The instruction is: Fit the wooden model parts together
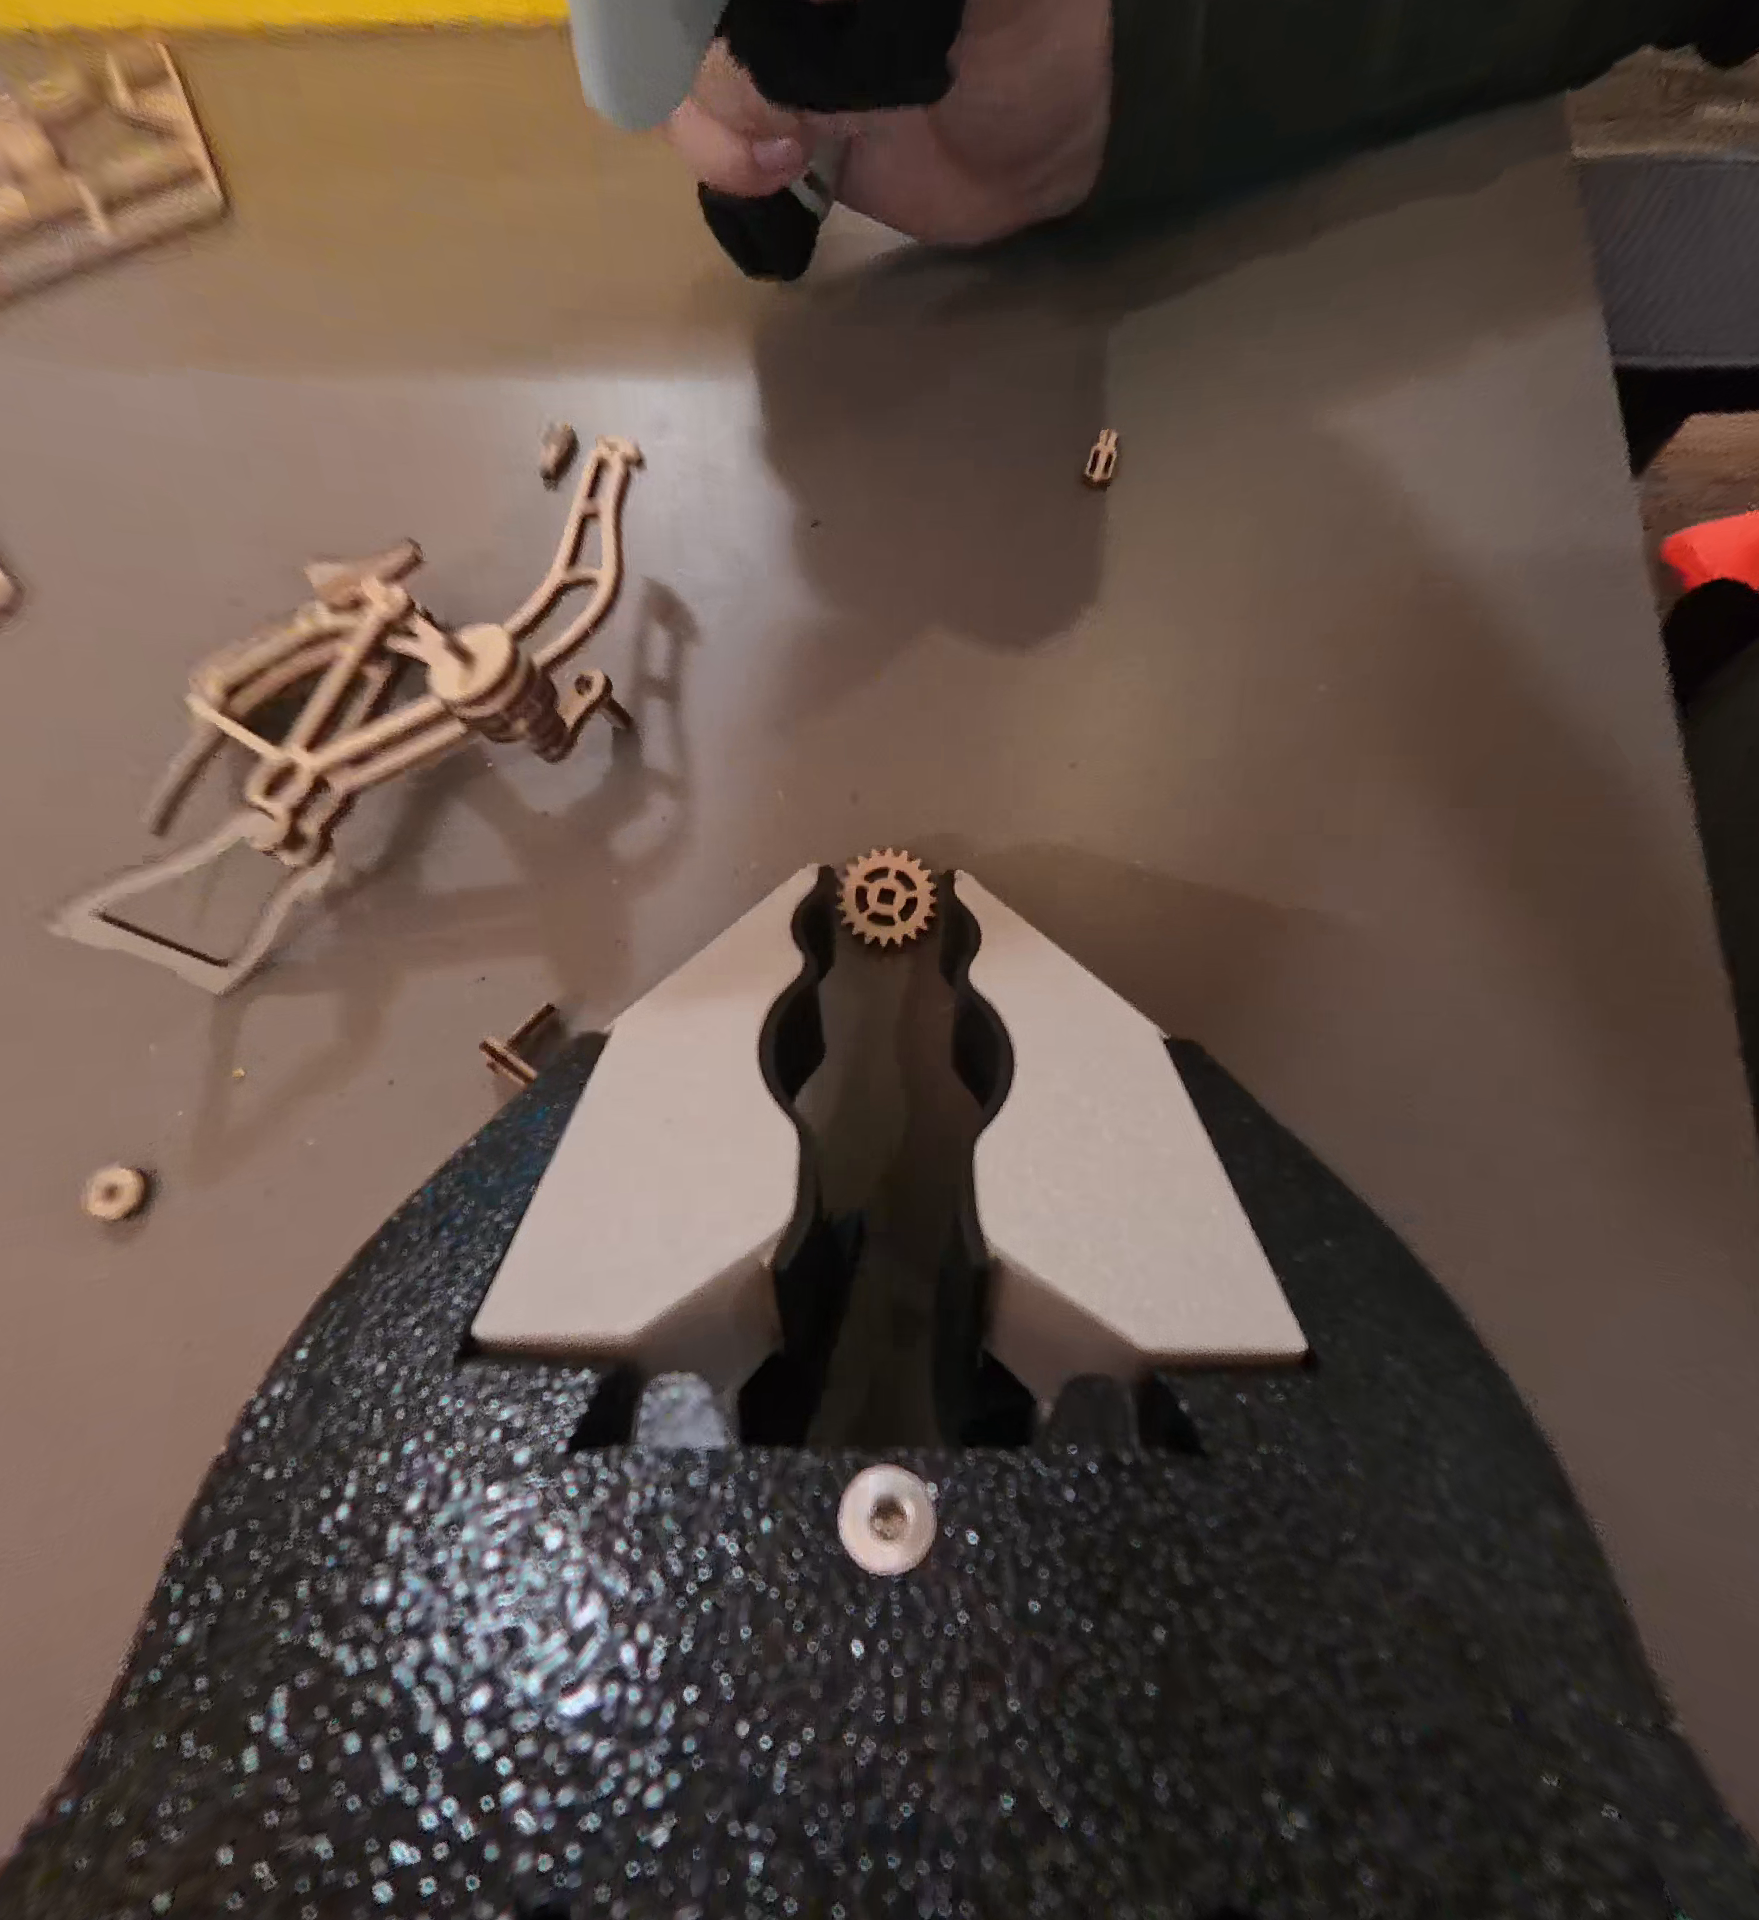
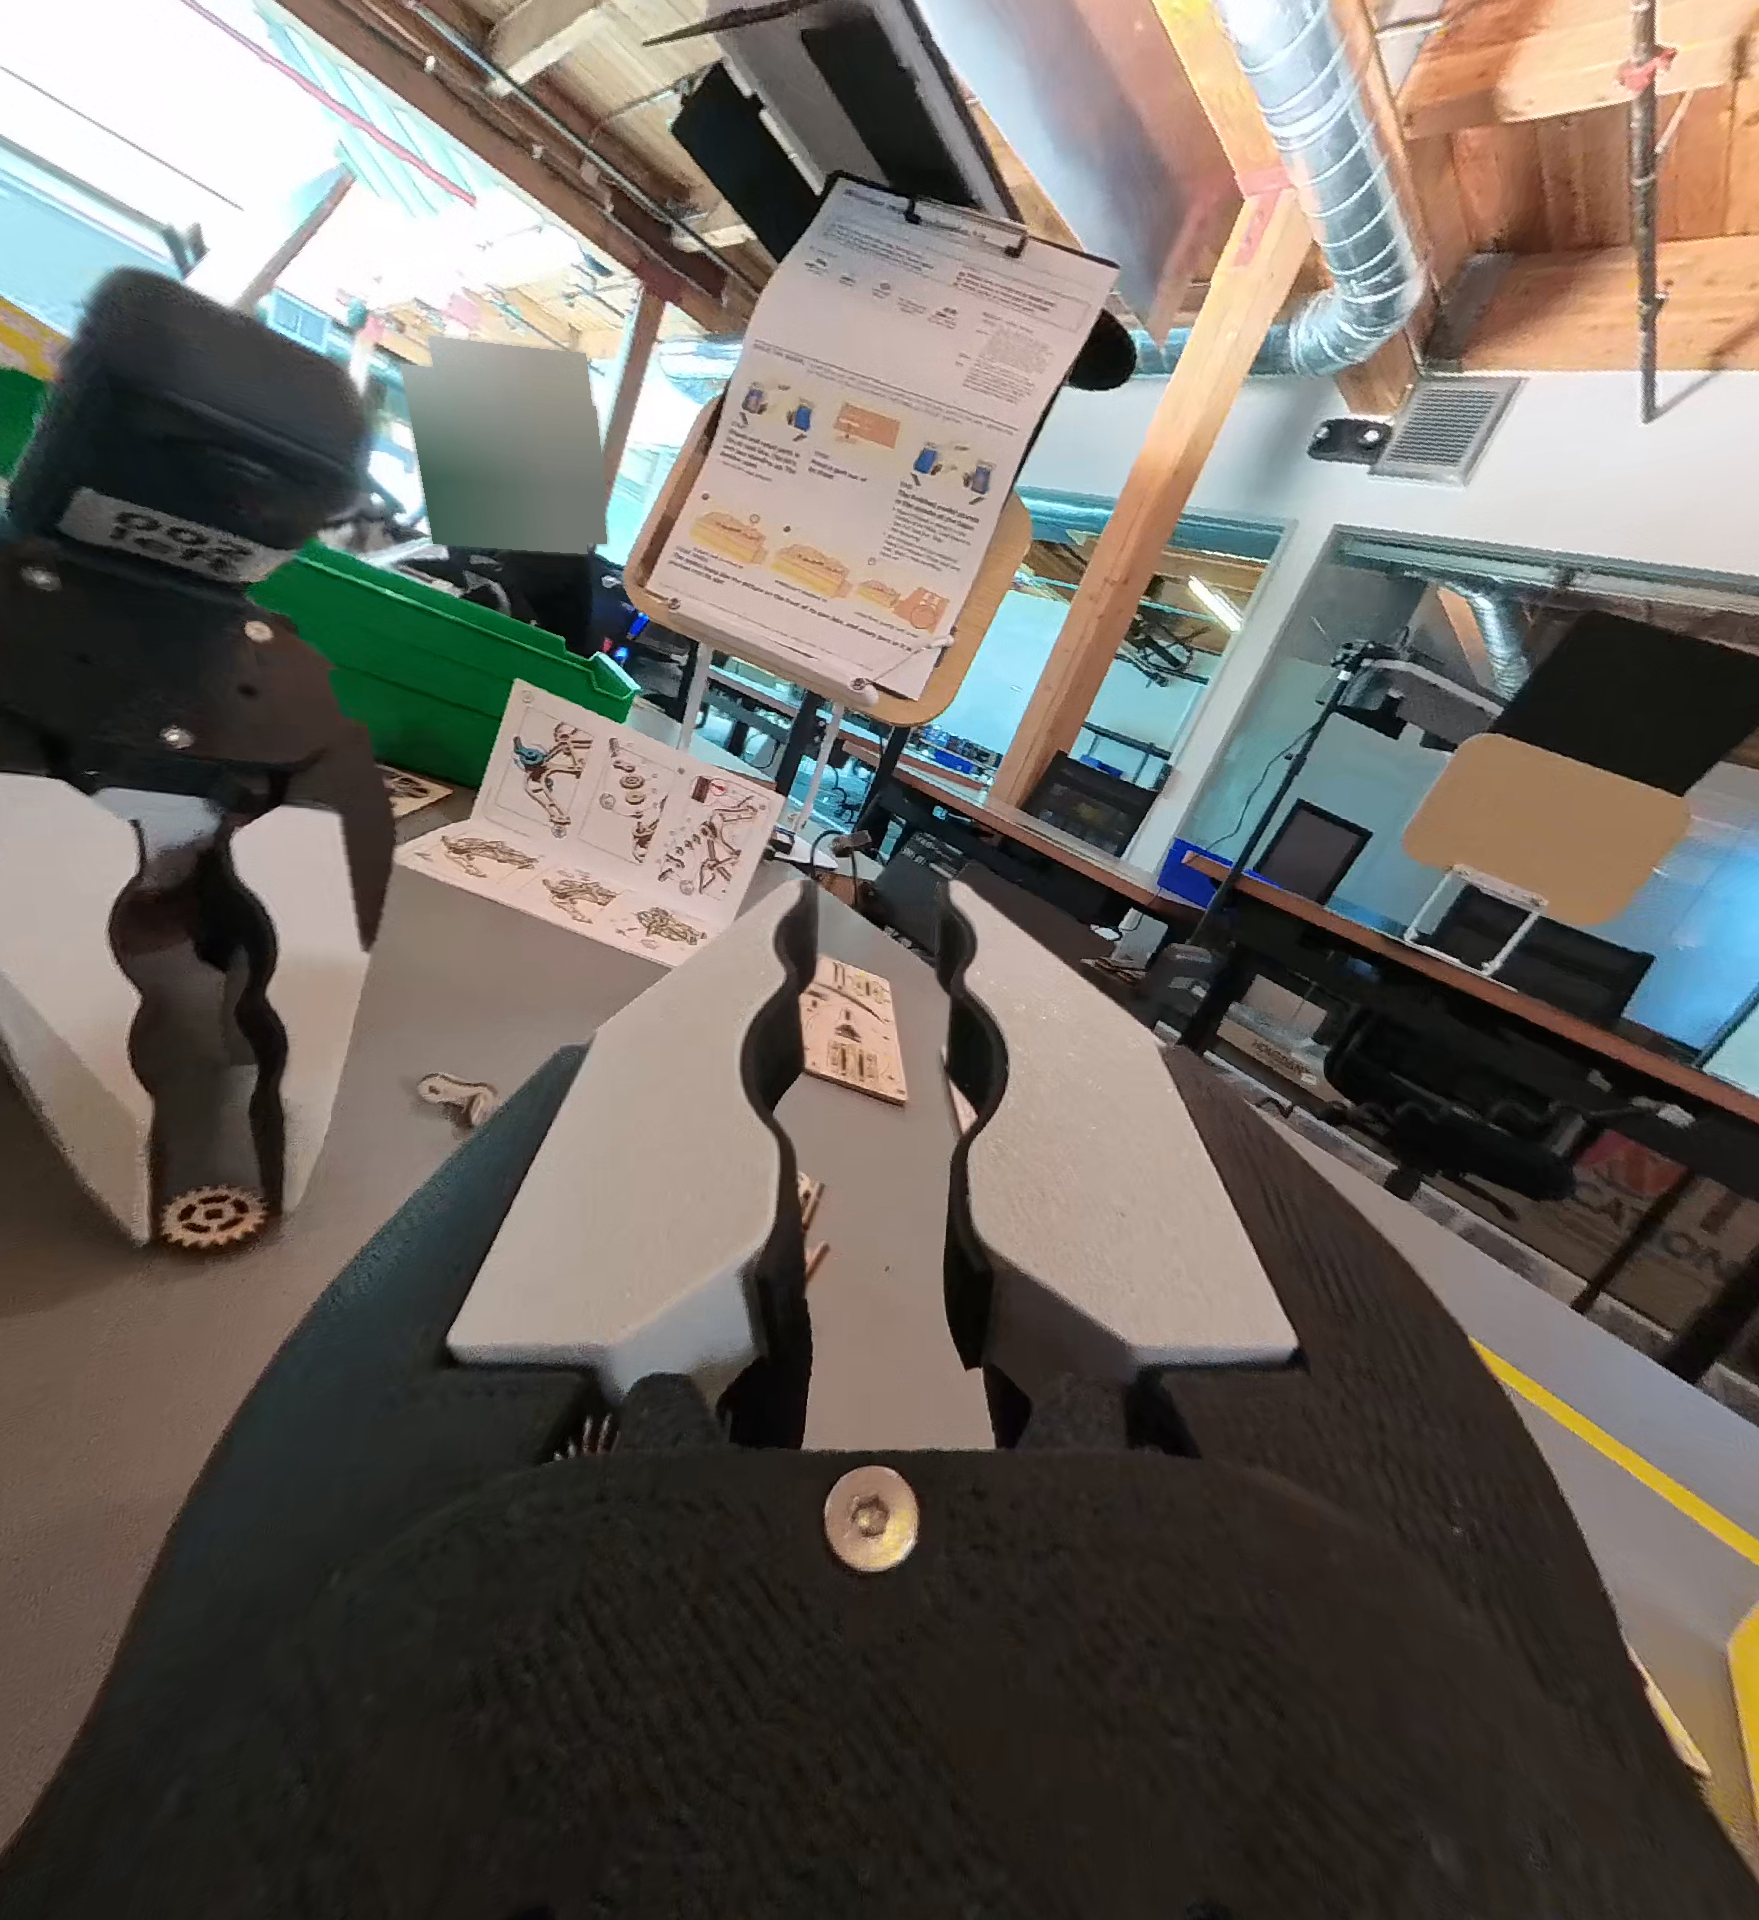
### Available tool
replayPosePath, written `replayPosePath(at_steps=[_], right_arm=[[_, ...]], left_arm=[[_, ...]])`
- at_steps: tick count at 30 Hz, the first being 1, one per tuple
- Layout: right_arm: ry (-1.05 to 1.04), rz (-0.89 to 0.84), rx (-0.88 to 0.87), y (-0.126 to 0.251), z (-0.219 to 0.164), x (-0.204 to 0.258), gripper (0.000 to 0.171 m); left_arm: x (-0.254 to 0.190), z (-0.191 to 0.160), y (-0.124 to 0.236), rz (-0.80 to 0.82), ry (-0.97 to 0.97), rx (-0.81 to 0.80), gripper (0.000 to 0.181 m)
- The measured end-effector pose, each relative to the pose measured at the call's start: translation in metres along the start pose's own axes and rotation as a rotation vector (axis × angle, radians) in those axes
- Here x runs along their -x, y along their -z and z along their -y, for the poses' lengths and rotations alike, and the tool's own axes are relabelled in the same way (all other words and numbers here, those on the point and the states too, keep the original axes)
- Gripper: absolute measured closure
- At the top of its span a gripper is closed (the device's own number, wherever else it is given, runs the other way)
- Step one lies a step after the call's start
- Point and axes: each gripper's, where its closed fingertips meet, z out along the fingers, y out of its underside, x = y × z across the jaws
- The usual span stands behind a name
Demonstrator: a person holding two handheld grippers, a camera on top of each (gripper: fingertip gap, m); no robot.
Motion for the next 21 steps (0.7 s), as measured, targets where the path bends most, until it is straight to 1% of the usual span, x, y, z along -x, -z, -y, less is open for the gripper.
replayPosePath(at_steps=[1, 3, 5, 7, 9, 10, 11, 12, 15, 17, 19, 21], right_arm=[[-0.007, -0.006, -0.008, 0.001, 0.001, -0.002, 0.152], [-0.009, -0.015, -0.023, 0.002, 0.004, -0.005, 0.153], [0.007, -0.017, -0.033, 0.004, 0.006, -0.007, 0.153], [0.030, -0.011, -0.027, 0.006, 0.003, -0.007, 0.154], [0.037, 0.003, -0.004, 0.006, -0.004, -0.007, 0.155], [0.040, 0.018, 0.016, 0.005, -0.008, -0.006, 0.156], [0.054, 0.035, 0.035, 0.004, -0.012, -0.004, 0.157], [0.080, 0.047, 0.043, 0.003, -0.014, -0.003, 0.158], [0.110, 0.084, 0.029, 0.001, -0.014, 0.003, 0.159], [0.119, 0.112, 0.015, -0.003, -0.014, 0.006, 0.159], [0.144, 0.123, 0.006, -0.007, -0.015, 0.005, 0.161], [0.199, 0.103, -0.014, -0.011, -0.014, -0.004, 0.164]], left_arm=[[0.003, 0.003, 0.001, 0.049, -0.056, -0.028, 0.164], [0.009, 0.009, 0.006, 0.156, -0.179, -0.073, 0.164], [0.014, 0.023, 0.015, 0.266, -0.285, -0.155, 0.164], [0.018, 0.036, 0.027, 0.352, -0.348, -0.231, 0.164], [0.020, 0.046, 0.039, 0.420, -0.361, -0.328, 0.164], [0.014, 0.046, 0.041, 0.404, -0.357, -0.361, 0.165], [0.006, 0.044, 0.040, 0.372, -0.372, -0.367, 0.165], [0.002, 0.044, 0.040, 0.373, -0.402, -0.364, 0.164], [-0.009, 0.051, 0.037, 0.376, -0.528, -0.384, 0.164], [-0.010, 0.057, 0.032, 0.358, -0.558, -0.406, 0.164], [-0.013, 0.061, 0.024, 0.293, -0.543, -0.419, 0.165], [-0.025, 0.063, 0.016, 0.161, -0.536, -0.433, 0.164]])
